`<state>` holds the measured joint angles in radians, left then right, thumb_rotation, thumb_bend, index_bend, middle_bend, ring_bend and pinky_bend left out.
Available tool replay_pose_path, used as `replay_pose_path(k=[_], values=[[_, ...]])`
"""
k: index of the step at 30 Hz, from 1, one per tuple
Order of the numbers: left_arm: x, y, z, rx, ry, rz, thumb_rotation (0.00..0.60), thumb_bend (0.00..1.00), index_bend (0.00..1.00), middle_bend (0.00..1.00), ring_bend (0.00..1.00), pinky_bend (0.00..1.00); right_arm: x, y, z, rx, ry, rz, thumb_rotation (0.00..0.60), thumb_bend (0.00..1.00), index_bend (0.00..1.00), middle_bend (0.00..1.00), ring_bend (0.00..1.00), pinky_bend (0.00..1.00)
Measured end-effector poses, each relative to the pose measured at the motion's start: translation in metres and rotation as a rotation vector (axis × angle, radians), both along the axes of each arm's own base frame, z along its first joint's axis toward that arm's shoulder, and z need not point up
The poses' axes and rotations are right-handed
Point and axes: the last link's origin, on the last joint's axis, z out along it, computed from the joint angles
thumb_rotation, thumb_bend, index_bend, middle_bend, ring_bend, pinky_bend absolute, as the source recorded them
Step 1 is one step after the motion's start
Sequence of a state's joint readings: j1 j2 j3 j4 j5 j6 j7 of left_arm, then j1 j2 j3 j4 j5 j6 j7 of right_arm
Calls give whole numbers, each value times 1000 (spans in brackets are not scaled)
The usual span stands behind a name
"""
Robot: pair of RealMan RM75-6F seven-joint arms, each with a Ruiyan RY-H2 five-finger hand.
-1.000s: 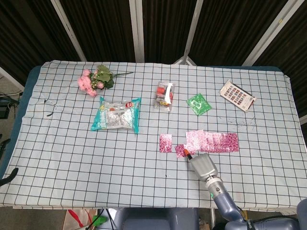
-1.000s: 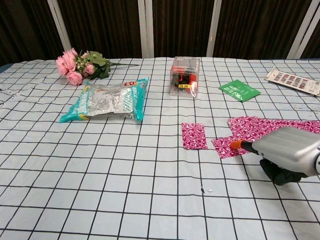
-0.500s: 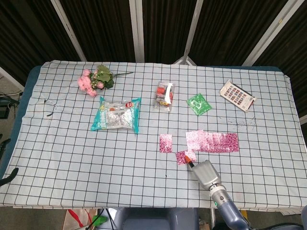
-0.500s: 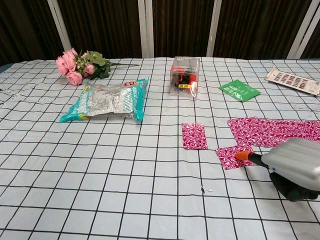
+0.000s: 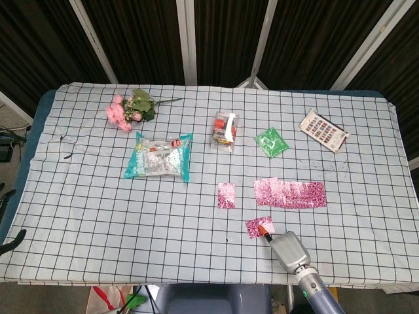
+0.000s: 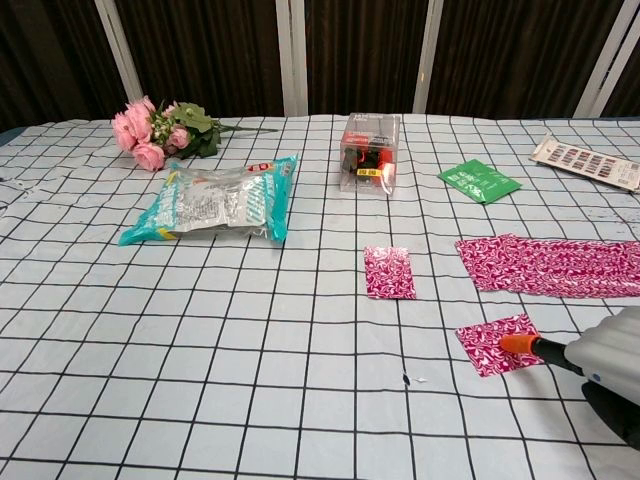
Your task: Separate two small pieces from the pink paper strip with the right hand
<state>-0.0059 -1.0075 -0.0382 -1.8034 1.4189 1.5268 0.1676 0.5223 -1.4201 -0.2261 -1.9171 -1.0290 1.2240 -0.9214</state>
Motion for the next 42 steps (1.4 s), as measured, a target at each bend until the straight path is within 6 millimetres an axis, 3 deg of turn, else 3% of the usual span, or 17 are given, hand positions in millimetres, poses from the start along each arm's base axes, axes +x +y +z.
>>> replay_pose_path(k=[7, 8, 10, 12, 14, 18, 25, 31, 36, 42], values=[[0, 0, 0, 2, 1, 0, 600, 380, 145, 0, 0, 92, 11, -5, 6, -41, -62, 30, 600, 856, 100, 839, 826, 541], [0, 0, 0, 2, 2, 0, 600, 380, 145, 0, 0, 92, 13, -7, 7, -52, -81, 34, 600, 856, 89, 803, 810, 540], [0, 1, 0, 1, 2, -1, 600, 380, 145, 0, 0, 92, 20, -12, 13, -90, -139, 43, 600, 855, 59, 655, 734, 504], [0, 0, 0, 0, 1, -2, 600, 380, 145, 0, 0, 92, 26, -17, 20, -142, -215, 49, 600, 819, 16, 400, 547, 385], [0, 0, 0, 0, 0, -2, 600, 380, 145, 0, 0, 92, 29, -23, 30, -204, -301, 42, 600, 764, 0, 231, 408, 301], [0, 0, 0, -2, 0, -3, 600, 380, 145, 0, 0, 92, 21, -38, 56, -329, -434, -7, 600, 701, 0, 74, 274, 199], [2, -1, -3, -14, 0, -10, 600, 380, 145, 0, 0, 92, -27, -52, 108, -498, -496, -75, 600, 654, 0, 38, 213, 131], [2, -2, -3, -15, 2, -5, 600, 375, 145, 0, 0, 92, -76, -26, 142, -601, -377, -80, 600, 555, 0, 27, 167, 91], [1, -3, -1, -20, -7, 1, 600, 347, 145, 0, 0, 92, -93, -1, 159, -689, -313, -81, 600, 466, 0, 23, 162, 90], [2, -5, 0, -29, -4, -7, 600, 347, 145, 0, 0, 92, -99, 17, 172, -734, -292, -63, 600, 462, 0, 23, 158, 90]])
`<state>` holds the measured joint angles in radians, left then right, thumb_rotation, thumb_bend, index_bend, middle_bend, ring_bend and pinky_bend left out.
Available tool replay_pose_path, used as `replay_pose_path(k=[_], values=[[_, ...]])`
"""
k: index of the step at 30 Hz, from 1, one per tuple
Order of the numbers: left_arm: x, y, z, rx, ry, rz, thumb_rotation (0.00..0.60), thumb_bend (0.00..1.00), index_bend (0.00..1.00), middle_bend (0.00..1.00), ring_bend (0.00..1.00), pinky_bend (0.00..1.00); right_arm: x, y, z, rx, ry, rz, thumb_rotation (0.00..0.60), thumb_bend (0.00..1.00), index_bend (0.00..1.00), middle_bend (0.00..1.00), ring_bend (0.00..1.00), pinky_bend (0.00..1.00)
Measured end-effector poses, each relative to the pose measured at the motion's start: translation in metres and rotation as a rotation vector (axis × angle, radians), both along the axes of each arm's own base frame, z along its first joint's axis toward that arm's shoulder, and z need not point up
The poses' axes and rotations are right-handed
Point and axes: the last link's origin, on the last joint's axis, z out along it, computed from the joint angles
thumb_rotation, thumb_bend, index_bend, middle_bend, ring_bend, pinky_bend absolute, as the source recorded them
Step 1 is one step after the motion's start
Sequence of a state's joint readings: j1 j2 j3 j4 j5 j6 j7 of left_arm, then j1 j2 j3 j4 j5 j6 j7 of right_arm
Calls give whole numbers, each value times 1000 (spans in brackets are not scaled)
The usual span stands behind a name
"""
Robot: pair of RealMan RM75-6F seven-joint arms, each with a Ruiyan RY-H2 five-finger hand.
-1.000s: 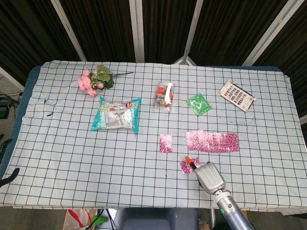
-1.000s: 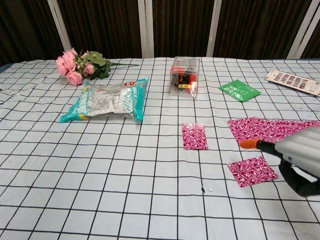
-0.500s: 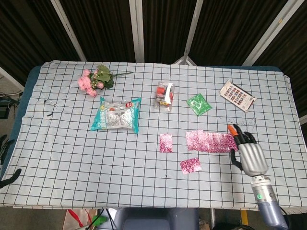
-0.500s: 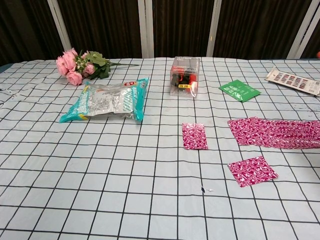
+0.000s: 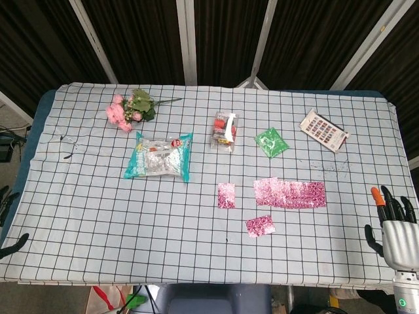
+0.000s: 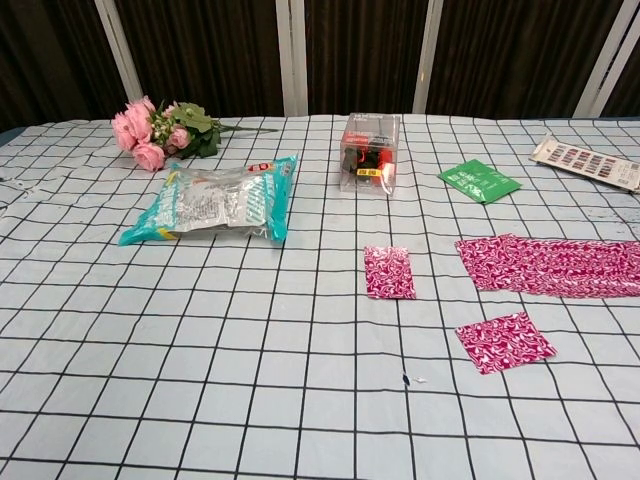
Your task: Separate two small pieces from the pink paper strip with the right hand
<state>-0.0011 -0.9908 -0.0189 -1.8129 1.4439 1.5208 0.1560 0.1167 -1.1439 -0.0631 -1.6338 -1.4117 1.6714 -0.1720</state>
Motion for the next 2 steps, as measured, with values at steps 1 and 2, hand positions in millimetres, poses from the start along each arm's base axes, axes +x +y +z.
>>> replay_pose_path(k=[1, 2], values=[[0, 0, 0, -2, 1, -3, 600, 347, 145, 0, 0, 92, 0, 1, 1, 1, 1, 4, 600, 462, 0, 23, 158, 90], [1, -1, 0, -3, 1, -5, 600, 347, 145, 0, 0, 92, 1, 3, 3, 4, 4, 9, 600, 461, 0, 23, 157, 90]])
